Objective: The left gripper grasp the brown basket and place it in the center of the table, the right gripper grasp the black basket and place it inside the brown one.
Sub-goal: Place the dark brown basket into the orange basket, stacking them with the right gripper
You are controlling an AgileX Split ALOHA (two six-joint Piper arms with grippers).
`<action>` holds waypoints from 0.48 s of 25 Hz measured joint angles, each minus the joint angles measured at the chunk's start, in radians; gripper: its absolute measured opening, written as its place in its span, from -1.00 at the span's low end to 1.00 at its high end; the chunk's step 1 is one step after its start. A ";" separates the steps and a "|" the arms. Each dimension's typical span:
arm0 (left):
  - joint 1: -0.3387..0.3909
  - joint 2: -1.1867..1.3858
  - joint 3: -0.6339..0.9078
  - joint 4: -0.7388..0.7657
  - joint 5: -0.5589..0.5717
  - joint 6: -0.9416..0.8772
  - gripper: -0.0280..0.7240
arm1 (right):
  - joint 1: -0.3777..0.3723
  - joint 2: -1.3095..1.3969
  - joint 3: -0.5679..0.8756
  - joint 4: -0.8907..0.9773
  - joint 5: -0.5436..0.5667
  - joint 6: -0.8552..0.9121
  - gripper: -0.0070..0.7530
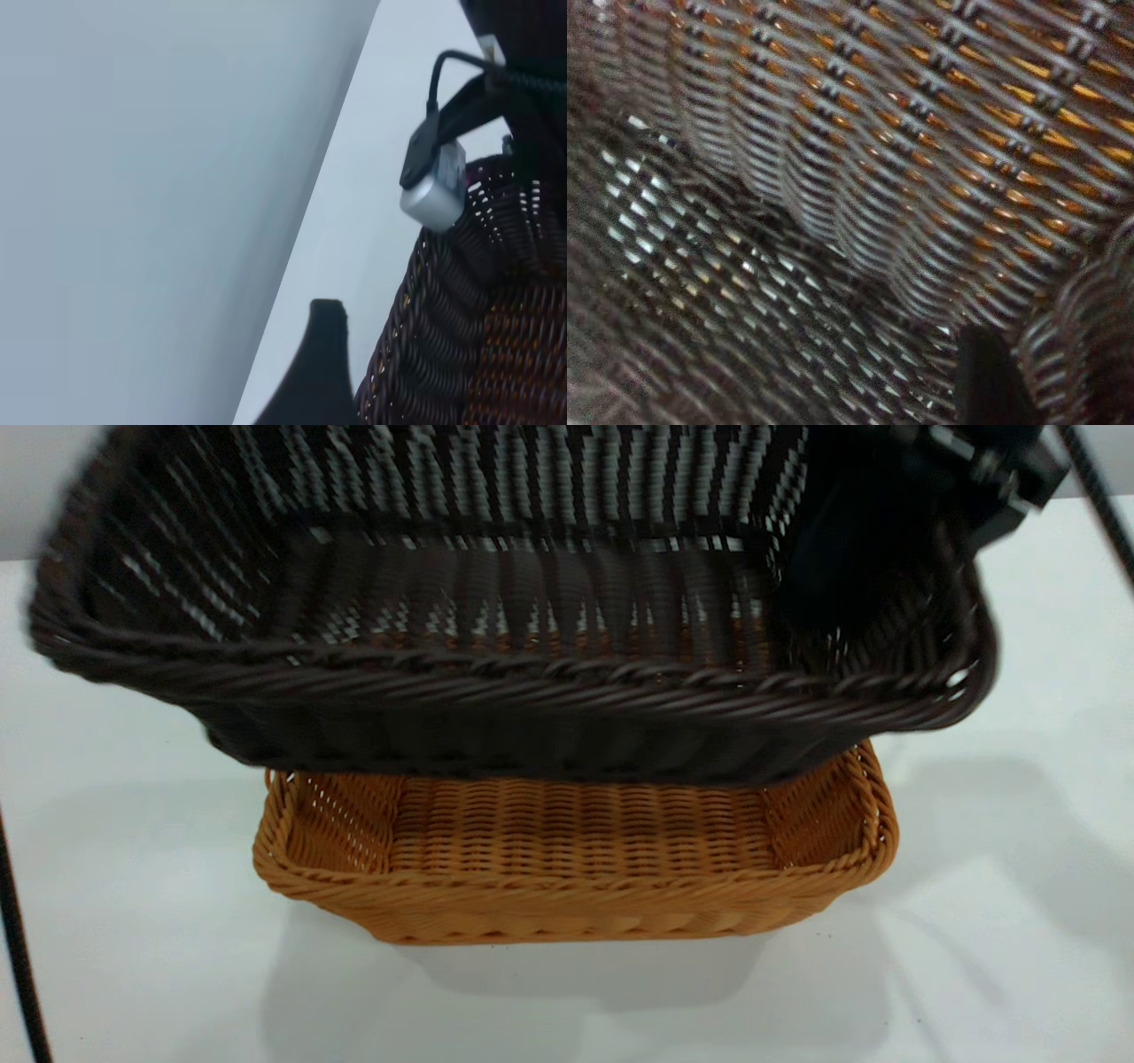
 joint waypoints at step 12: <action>0.000 0.000 0.000 0.000 0.020 -0.023 0.74 | 0.000 0.144 -0.055 0.009 -0.004 0.008 -0.20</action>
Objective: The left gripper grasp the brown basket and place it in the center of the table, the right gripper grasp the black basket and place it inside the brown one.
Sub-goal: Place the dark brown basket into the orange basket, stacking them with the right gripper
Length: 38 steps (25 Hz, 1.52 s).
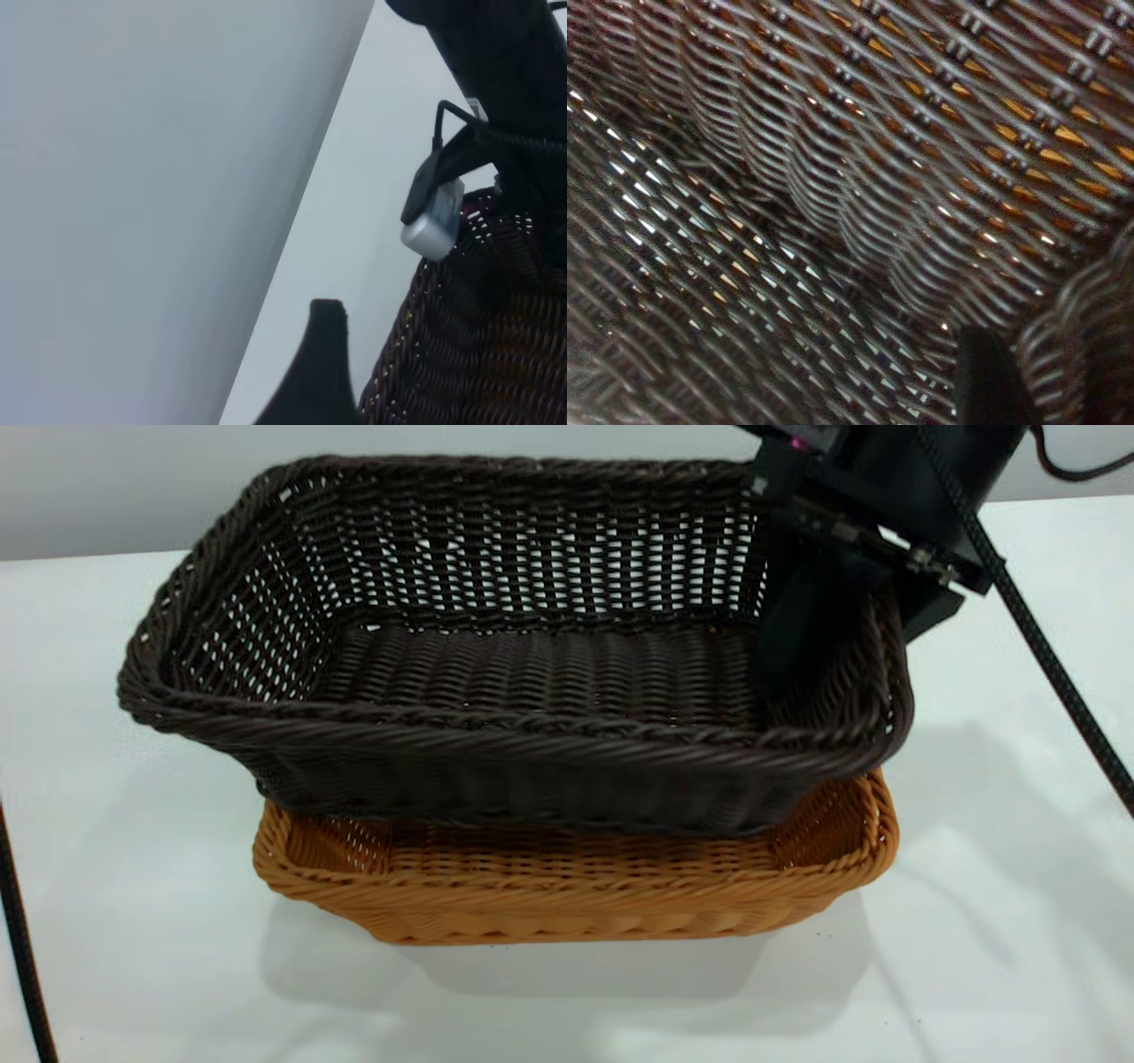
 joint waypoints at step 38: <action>0.000 0.000 0.000 -0.002 0.058 0.001 0.74 | -0.002 0.051 0.002 -0.066 -0.033 0.011 -0.20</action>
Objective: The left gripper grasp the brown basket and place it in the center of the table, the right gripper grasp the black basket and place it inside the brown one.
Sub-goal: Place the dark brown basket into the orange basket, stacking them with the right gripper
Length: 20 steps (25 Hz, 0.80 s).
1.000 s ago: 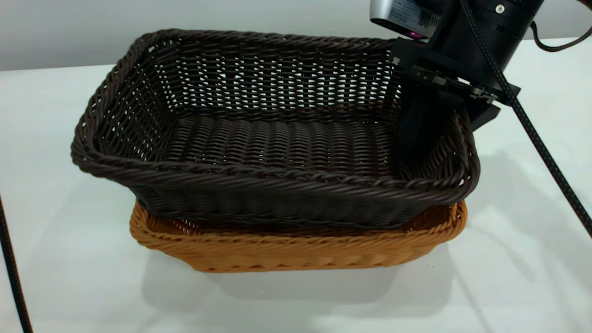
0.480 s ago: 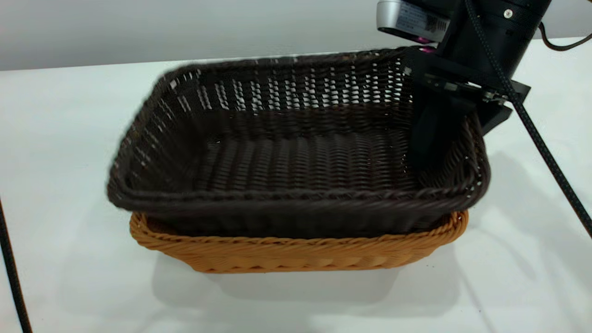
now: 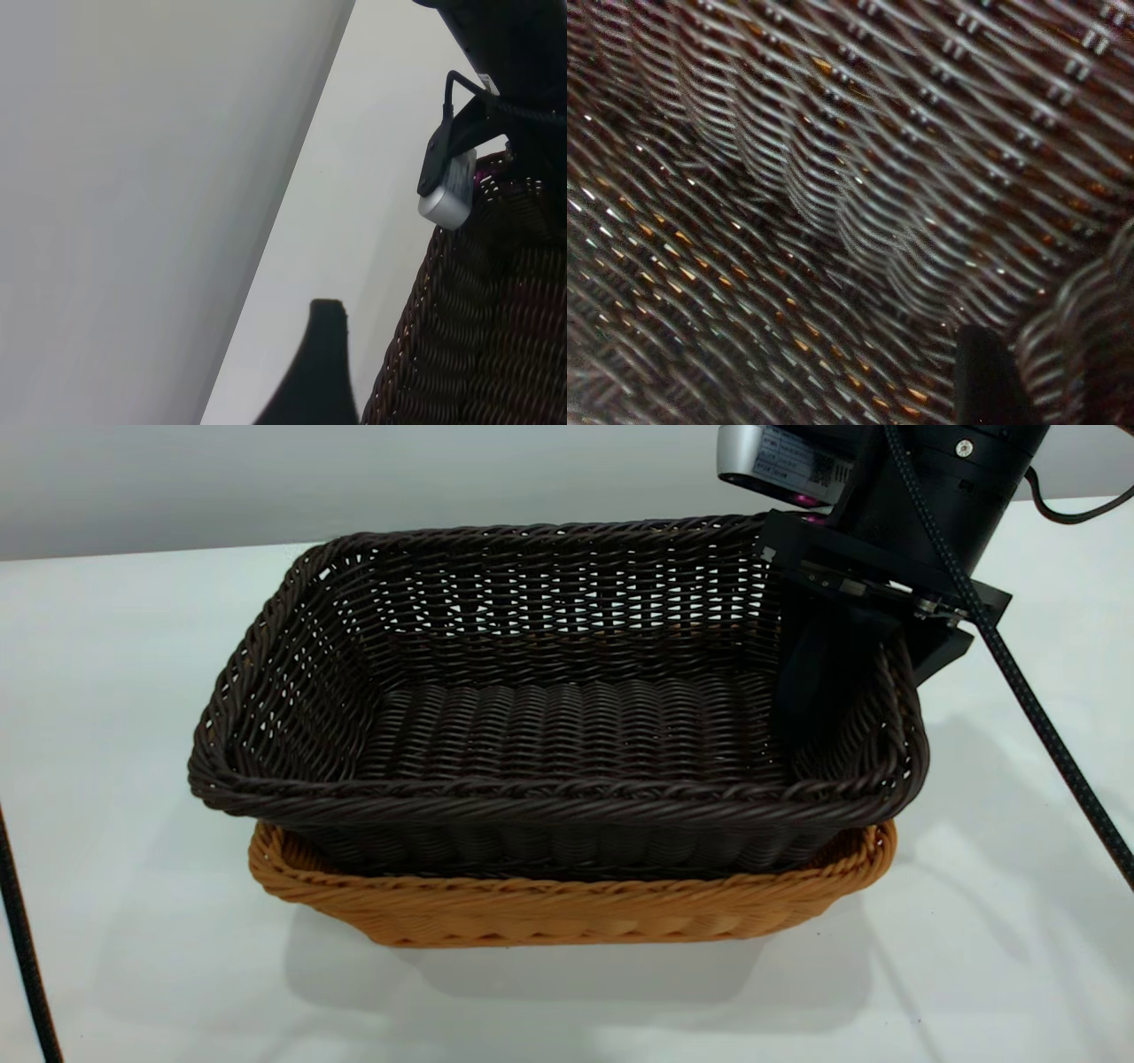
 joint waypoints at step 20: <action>0.000 0.000 0.000 0.000 0.010 -0.002 0.74 | 0.000 0.000 0.000 0.054 -0.017 -0.082 0.72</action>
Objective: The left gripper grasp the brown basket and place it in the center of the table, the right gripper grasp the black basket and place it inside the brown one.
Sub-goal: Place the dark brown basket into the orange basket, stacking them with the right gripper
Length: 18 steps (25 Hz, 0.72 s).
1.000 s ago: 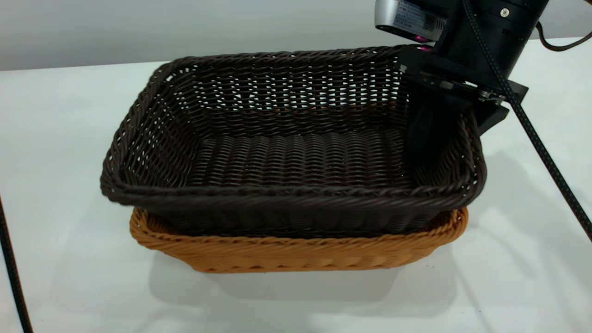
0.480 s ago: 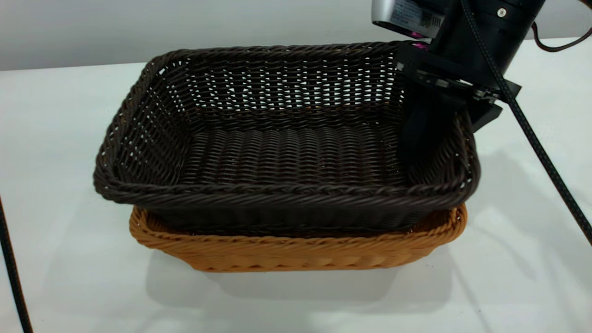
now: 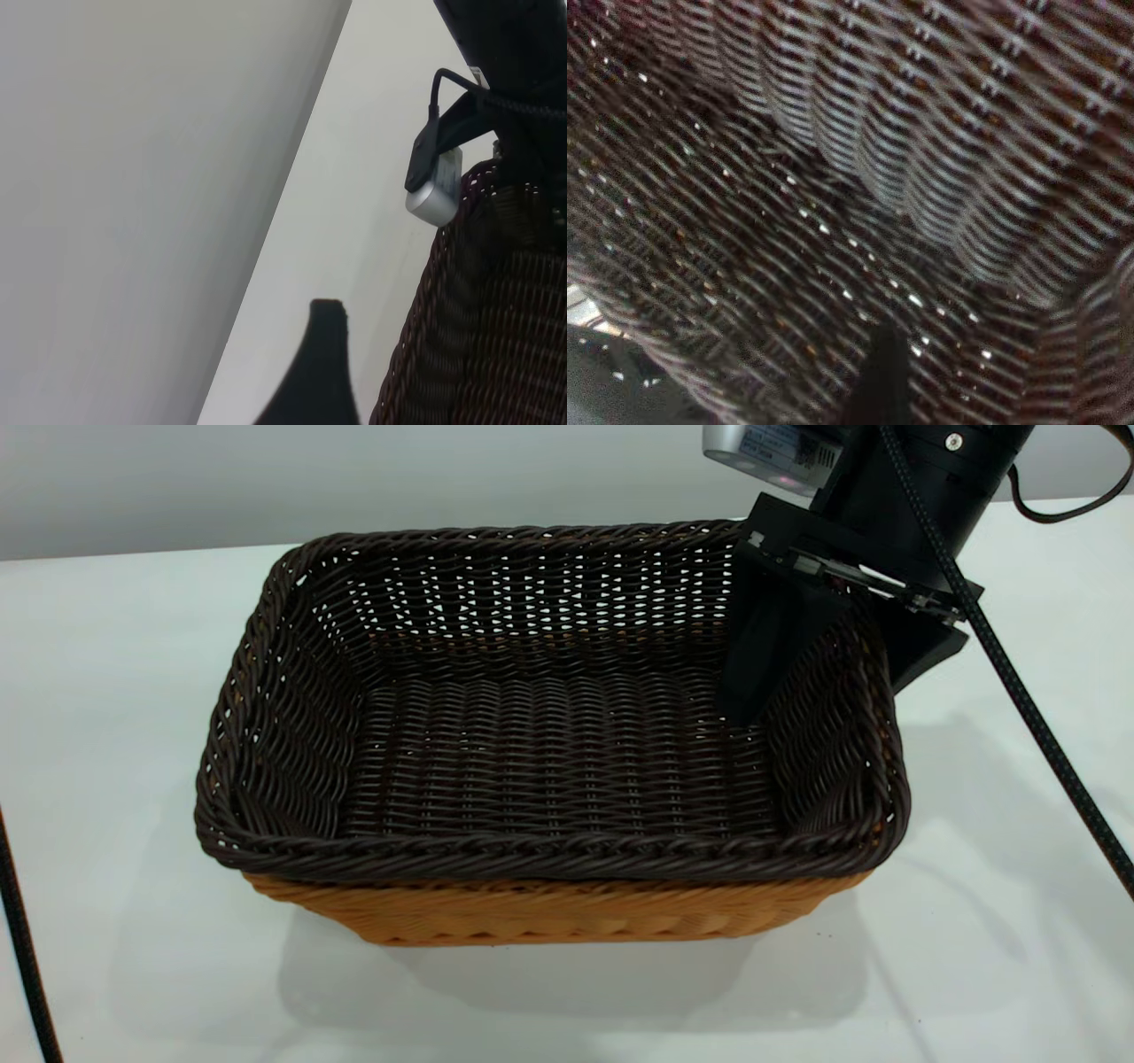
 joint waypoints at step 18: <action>0.000 0.000 0.000 0.002 0.049 -0.002 0.74 | -0.001 -0.021 -0.130 -0.124 0.056 0.053 0.74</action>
